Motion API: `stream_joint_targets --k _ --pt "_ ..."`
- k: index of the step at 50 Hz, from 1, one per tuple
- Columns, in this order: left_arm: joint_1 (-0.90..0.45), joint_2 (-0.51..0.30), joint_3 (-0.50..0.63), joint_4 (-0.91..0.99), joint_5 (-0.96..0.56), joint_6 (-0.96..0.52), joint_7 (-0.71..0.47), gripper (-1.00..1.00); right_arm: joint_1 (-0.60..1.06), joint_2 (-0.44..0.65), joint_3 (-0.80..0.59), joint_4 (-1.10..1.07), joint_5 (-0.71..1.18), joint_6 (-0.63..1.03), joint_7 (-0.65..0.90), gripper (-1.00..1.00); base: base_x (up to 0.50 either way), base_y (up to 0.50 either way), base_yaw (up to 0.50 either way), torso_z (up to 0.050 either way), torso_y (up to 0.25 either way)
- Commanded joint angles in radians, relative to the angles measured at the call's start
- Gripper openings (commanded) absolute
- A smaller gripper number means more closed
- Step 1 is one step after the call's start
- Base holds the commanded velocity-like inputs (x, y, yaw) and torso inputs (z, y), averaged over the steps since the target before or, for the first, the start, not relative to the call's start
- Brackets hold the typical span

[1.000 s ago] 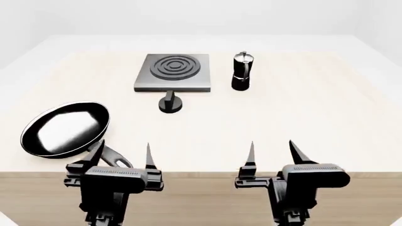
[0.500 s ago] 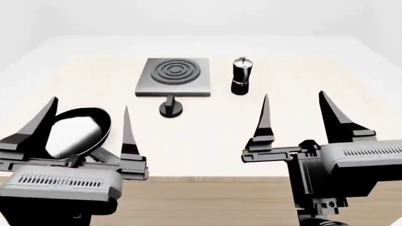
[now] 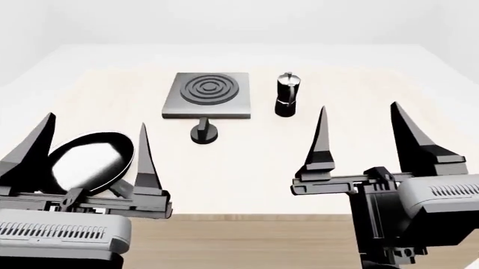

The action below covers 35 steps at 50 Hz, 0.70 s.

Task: Turn on the stove and put the moka pot on it.

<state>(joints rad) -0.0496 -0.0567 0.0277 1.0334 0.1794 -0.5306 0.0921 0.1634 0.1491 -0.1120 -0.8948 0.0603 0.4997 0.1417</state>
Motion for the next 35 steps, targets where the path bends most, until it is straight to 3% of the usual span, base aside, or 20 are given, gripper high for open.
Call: stream_joint_targets --k 1,11,35 --pt "0.003 0.002 -0.003 0.006 -0.001 -0.004 -0.003 1.0 0.001 0.007 -0.01 -0.008 0.006 -0.007 0.019 1.0 0.0 0.0 0.0 0.05 0.09" --pt "0.024 -0.015 0.01 0.001 -0.012 0.041 -0.021 1.0 0.004 0.016 -0.019 -0.001 -0.003 -0.023 0.034 1.0 0.0 0.0 0.0 0.01 0.013" --pt "0.021 -0.003 -0.004 0.008 -0.009 0.042 -0.006 1.0 0.003 0.032 -0.039 0.007 0.008 -0.029 0.054 1.0 0.0 0.21 0.0 0.0 0.0"
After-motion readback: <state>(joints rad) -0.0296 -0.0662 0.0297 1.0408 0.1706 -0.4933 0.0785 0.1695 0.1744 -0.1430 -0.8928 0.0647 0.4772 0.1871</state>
